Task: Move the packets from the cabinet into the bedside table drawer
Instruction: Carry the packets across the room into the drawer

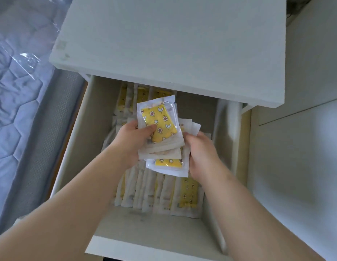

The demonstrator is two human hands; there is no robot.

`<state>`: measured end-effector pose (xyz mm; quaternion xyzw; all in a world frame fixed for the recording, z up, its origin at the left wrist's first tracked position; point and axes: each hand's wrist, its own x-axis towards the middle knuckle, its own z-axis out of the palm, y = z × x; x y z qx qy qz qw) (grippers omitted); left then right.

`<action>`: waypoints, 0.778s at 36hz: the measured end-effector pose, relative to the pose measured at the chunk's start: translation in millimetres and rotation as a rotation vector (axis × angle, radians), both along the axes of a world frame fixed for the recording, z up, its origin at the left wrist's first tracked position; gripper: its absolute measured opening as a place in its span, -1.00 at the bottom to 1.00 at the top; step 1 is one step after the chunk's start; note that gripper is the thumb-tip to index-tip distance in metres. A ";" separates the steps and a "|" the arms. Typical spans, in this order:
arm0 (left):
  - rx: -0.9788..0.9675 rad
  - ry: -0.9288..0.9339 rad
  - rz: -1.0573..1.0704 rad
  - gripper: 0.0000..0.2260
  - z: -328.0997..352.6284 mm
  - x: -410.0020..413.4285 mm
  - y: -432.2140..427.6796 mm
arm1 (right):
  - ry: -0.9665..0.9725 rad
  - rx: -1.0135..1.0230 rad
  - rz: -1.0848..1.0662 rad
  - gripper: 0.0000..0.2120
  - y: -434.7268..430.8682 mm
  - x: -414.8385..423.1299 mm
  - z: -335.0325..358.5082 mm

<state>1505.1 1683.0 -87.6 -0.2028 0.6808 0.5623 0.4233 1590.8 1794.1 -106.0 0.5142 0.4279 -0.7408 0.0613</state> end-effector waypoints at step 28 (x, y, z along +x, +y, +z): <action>-0.170 0.216 -0.007 -0.87 -76.0 -91.1 -22.7 | -0.191 0.270 0.046 -0.79 45.5 -134.1 -69.8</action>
